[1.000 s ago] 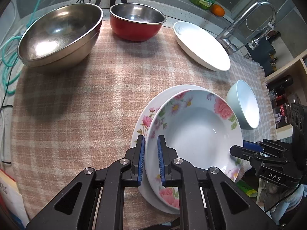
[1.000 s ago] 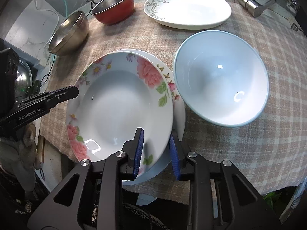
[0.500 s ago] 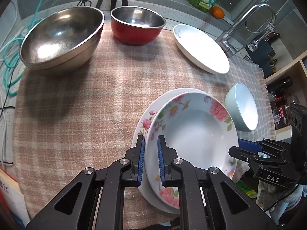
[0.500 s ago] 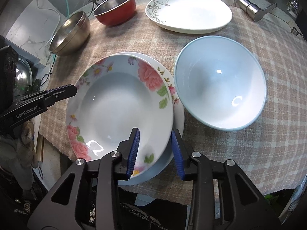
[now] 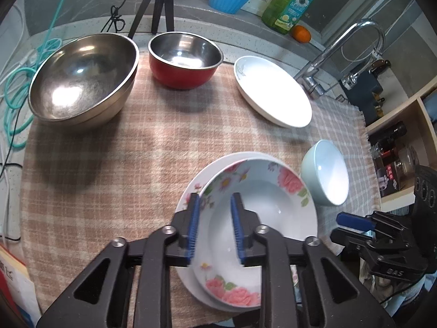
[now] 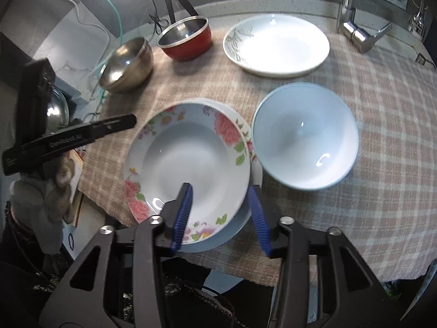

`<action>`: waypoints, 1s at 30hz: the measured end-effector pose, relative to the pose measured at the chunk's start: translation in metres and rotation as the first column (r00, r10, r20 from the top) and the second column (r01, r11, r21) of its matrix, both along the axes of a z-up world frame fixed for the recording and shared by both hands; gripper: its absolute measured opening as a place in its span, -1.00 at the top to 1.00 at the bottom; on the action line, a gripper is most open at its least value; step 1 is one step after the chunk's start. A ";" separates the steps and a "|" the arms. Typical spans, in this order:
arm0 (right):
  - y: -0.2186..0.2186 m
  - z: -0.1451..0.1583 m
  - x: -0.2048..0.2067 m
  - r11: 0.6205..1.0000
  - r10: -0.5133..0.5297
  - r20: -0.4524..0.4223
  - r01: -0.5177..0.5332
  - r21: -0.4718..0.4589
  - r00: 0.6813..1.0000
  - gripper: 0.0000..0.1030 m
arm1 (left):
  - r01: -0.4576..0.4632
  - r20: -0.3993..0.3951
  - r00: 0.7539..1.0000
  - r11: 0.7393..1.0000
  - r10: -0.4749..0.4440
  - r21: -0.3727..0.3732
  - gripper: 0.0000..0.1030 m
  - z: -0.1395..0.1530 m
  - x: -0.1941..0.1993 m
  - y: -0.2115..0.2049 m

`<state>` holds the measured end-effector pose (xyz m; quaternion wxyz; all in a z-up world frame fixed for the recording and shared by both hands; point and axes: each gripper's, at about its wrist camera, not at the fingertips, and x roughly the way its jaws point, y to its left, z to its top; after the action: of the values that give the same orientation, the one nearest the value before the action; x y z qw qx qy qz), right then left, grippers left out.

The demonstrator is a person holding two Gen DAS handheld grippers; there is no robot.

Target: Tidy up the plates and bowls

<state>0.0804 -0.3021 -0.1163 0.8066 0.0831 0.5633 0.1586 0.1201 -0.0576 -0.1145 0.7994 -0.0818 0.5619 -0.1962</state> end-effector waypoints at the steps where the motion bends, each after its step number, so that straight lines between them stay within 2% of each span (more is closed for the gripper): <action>1: -0.004 0.005 0.001 1.000 0.001 0.015 -0.002 0.007 1.000 0.00 | -0.003 0.001 1.000 1.000 0.003 -0.003 0.54 0.001 0.001 -0.002; 4: -0.016 0.019 0.006 1.000 0.001 0.054 -0.001 0.000 0.999 -0.01 | -0.013 0.011 1.000 1.000 0.013 -0.006 0.54 0.005 0.005 -0.008; 8: -0.039 0.032 0.016 1.000 -0.015 0.096 0.017 -0.025 0.995 -0.17 | -0.027 0.020 0.999 1.000 0.027 -0.016 0.54 0.008 0.012 -0.016; 14: -0.075 0.036 0.037 0.996 -0.029 0.124 0.038 -0.075 0.992 -0.41 | -0.050 0.043 0.998 0.998 0.051 -0.023 0.54 0.012 0.026 -0.032; 21: -0.112 0.032 0.070 0.994 -0.036 0.202 0.056 -0.094 0.979 -0.41 | -0.072 0.060 0.995 0.997 0.073 -0.028 0.54 0.010 0.045 -0.057; 23: -0.118 0.030 0.085 0.995 -0.024 0.207 0.043 -0.087 0.978 -0.41 | -0.088 0.060 0.994 0.995 0.090 -0.038 0.54 0.007 0.053 -0.065; 30: -0.117 0.013 0.130 0.987 0.019 0.197 0.013 -0.163 0.980 -0.41 | -0.140 0.061 0.988 0.989 0.142 -0.048 0.54 -0.002 0.079 -0.081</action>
<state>0.2107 -0.4187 -0.1034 0.8626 -0.0004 0.4913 0.1205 0.1989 -0.1383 -0.1168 0.8268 -0.1324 0.5246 -0.1538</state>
